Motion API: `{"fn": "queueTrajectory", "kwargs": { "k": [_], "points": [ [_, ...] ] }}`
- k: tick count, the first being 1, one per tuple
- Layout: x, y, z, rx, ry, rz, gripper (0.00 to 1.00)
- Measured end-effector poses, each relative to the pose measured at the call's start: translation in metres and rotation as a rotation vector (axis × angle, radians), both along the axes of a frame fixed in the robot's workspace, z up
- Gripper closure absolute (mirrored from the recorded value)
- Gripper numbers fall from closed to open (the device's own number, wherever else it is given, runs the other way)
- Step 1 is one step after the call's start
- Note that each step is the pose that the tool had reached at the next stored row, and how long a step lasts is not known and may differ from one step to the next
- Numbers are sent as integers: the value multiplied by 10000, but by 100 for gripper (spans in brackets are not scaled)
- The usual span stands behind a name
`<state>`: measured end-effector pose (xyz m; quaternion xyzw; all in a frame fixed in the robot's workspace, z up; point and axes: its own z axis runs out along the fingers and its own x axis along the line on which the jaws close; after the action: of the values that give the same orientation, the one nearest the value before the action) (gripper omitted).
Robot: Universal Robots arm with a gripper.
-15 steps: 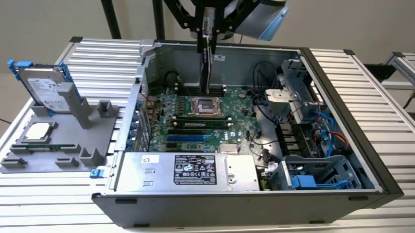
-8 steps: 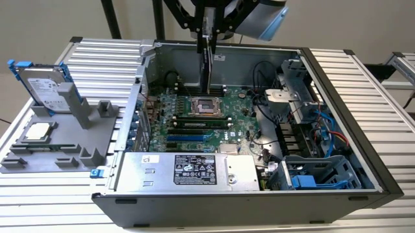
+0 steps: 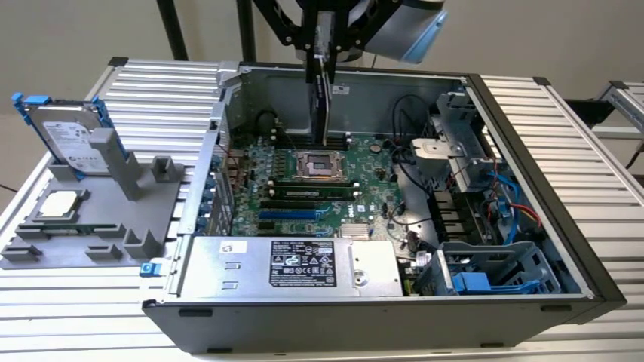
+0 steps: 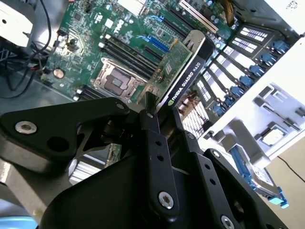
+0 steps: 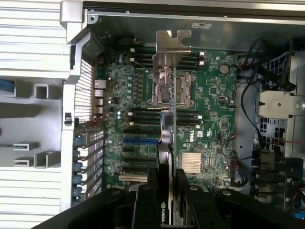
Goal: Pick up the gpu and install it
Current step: 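Insert the gpu into the slot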
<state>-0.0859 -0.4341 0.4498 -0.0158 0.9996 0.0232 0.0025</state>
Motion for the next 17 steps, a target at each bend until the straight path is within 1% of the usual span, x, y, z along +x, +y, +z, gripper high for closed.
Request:
{"fn": "queueTrajectory", "kwargs": {
  "k": [17],
  "points": [
    [0,0,0,0,0,536,100]
  ]
}}
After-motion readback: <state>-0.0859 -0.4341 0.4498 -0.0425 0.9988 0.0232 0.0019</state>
